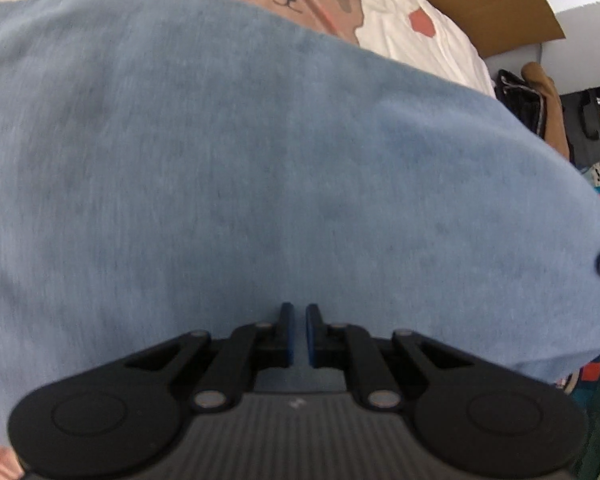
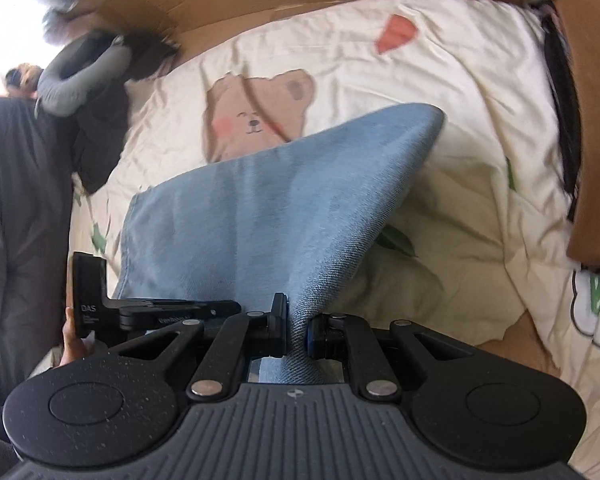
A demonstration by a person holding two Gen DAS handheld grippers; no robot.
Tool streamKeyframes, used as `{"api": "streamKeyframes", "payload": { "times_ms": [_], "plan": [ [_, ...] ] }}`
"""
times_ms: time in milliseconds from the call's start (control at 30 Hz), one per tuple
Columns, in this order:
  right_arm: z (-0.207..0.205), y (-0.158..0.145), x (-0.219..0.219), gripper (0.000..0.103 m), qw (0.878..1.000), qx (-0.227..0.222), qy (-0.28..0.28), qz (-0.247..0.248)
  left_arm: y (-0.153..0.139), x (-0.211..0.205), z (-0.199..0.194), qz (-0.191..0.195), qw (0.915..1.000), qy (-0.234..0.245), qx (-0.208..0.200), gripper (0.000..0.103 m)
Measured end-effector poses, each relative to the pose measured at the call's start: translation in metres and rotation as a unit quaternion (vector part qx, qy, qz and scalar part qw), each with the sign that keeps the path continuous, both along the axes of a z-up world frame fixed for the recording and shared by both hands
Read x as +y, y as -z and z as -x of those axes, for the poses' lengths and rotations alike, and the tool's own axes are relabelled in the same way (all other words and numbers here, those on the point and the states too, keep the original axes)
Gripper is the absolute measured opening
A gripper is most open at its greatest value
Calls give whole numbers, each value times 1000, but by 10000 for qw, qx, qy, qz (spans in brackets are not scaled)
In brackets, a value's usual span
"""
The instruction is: Fold clothes
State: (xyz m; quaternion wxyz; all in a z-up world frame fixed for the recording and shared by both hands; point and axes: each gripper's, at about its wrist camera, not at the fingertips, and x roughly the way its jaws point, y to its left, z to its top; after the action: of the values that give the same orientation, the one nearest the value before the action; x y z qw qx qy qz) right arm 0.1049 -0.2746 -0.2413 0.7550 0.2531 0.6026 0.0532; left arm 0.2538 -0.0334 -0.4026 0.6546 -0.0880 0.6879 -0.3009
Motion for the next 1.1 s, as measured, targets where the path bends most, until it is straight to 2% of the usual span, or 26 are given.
{"api": "streamKeyframes", "payload": {
  "times_ms": [67, 167, 267, 433, 667, 900, 1100],
  "plan": [
    [-7, -9, 12, 7, 9997, 3, -209, 99, -2, 7, 4, 98, 9999, -117, 21, 15],
    [-19, -21, 33, 7, 9979, 29, -582, 274, -13, 22, 6, 123, 9993, -299, -164, 17],
    [-31, -30, 56, 7, 9943, 92, -965, 450, -26, 41, 5, 135, 9977, -557, -364, 24],
    [-53, -43, 94, 7, 9848, 246, -1546, 747, -47, 75, 0, 155, 9928, -1001, -638, 25],
    [-77, -57, 138, 7, 9722, 348, -2063, 1050, -70, 129, 2, 131, 9809, -1663, -1002, 30],
    [-89, -66, 187, 8, 9543, 355, -2685, 1262, -74, 165, 5, -82, 9669, -2208, -1274, 49],
    [-96, -68, 222, 8, 9490, 378, -2863, 1267, -68, 185, 7, 17, 9602, -2500, -1246, 49]
  ]
}}
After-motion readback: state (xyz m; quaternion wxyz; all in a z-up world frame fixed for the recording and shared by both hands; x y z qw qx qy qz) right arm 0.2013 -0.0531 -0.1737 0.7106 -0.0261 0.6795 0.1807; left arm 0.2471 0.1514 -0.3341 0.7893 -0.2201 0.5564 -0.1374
